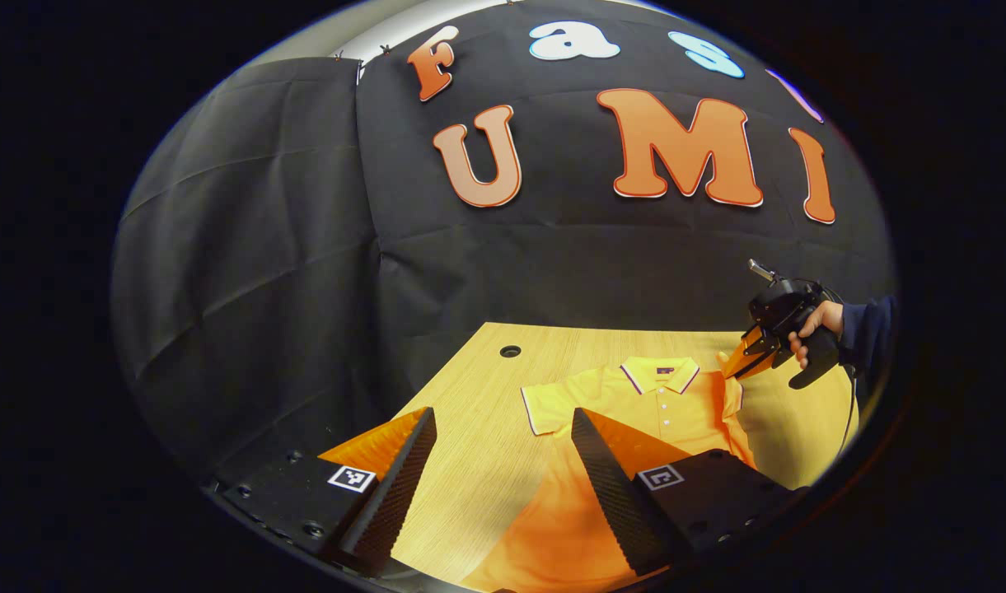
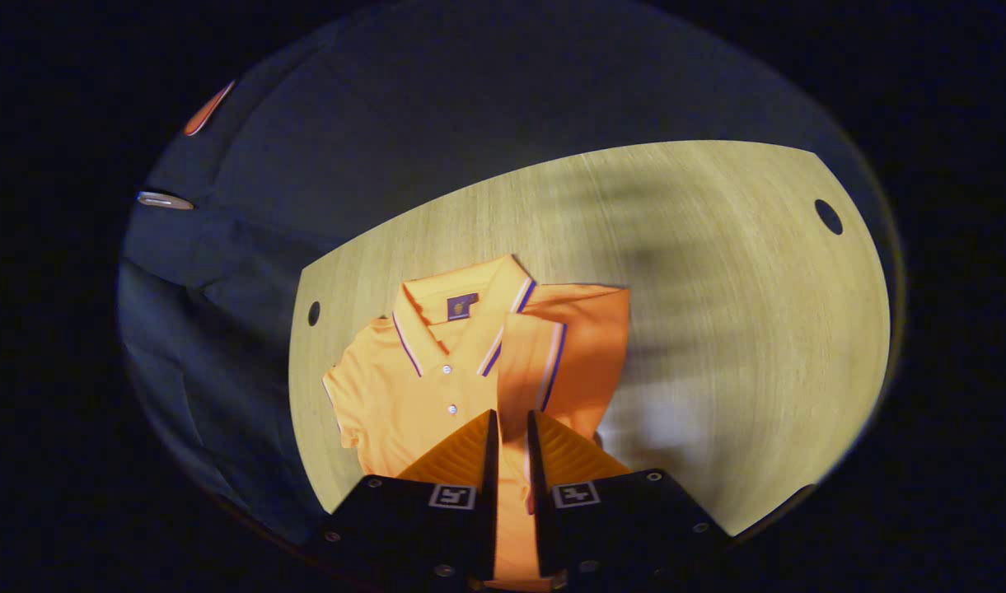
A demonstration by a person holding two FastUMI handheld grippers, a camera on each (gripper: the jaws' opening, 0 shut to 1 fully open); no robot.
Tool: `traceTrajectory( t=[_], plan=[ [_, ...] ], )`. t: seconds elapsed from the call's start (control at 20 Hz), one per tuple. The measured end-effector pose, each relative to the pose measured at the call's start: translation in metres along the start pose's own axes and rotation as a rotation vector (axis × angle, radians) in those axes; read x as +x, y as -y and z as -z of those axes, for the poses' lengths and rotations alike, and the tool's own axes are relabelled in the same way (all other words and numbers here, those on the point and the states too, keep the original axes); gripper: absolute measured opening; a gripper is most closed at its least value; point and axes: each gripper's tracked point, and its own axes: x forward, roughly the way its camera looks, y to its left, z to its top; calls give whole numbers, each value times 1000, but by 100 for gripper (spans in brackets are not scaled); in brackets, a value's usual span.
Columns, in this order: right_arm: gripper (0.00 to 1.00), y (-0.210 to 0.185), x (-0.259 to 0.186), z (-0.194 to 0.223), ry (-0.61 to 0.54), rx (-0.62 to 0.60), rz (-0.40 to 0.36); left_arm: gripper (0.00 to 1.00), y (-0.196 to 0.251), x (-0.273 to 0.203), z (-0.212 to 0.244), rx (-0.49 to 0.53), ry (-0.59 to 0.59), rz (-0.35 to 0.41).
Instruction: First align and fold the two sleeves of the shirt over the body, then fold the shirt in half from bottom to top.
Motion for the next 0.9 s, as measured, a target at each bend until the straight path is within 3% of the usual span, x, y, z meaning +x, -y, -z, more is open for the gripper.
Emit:
traceTrajectory(
  t=[0.05,0.1,0.15,0.25,0.3,0.35,0.5,0.6,0.9],
  plan=[
    [29,-5,-2,2,-1,-14,-20,99,-1,-1,2,1,-3,-5],
    [31,-6,-3,2,5,-31,-26,99,-1,0,5,2,-8,-8],
    [39,-8,-5,1,13,-39,-33,99,-2,0,6,1,-11,-14],
    [47,-6,-11,-2,38,-52,-32,99,-3,2,7,-3,-15,-20],
    [41,-4,-15,-5,54,-63,-28,99,-3,3,7,-2,-21,-19],
    [55,-1,-20,-9,77,-72,-23,99,-2,6,6,-1,-26,-19],
    [77,11,-44,-20,164,-123,13,99,7,21,9,-9,-69,13],
    [85,13,-63,-22,213,-138,22,99,12,36,15,-6,-115,43],
    [94,19,-129,-11,387,-144,62,99,26,109,31,6,-256,163]
  ],
)
